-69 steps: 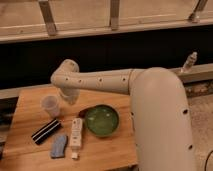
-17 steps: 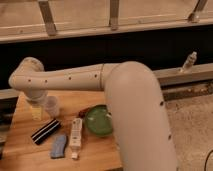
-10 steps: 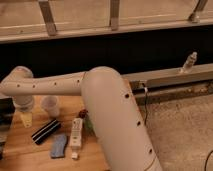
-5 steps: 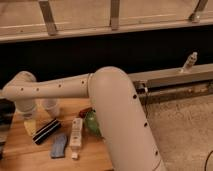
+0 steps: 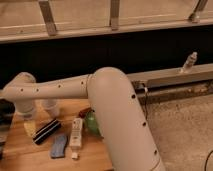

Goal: Place the eraser on the white sponge

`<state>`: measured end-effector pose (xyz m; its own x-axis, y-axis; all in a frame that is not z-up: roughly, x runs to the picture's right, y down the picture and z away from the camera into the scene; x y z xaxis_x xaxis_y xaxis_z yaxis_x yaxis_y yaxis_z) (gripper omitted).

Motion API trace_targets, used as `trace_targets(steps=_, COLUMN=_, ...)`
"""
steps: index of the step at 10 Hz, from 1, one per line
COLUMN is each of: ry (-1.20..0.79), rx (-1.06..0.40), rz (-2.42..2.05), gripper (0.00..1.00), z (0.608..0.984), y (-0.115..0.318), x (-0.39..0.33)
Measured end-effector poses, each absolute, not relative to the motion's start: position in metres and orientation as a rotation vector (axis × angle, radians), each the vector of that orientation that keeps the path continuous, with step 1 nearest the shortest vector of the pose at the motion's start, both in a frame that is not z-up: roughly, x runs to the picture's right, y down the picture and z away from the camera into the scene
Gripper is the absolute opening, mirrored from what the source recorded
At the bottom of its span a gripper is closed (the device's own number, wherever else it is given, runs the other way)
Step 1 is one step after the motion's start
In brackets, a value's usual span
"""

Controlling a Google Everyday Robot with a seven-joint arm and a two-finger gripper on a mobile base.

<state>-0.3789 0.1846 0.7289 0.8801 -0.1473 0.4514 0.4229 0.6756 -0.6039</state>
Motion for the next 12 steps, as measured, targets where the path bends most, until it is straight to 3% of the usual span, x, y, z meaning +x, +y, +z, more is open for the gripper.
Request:
trace_targets(steps=5, ry=-0.376, rx=-0.807, rz=-0.280, gripper=0.80, z=0.750, y=0.237, x=-0.323)
trace_targets(steps=12, ry=-0.423, rx=-0.815, rz=-0.311, gripper=0.80, z=0.789, y=0.229, x=-0.341)
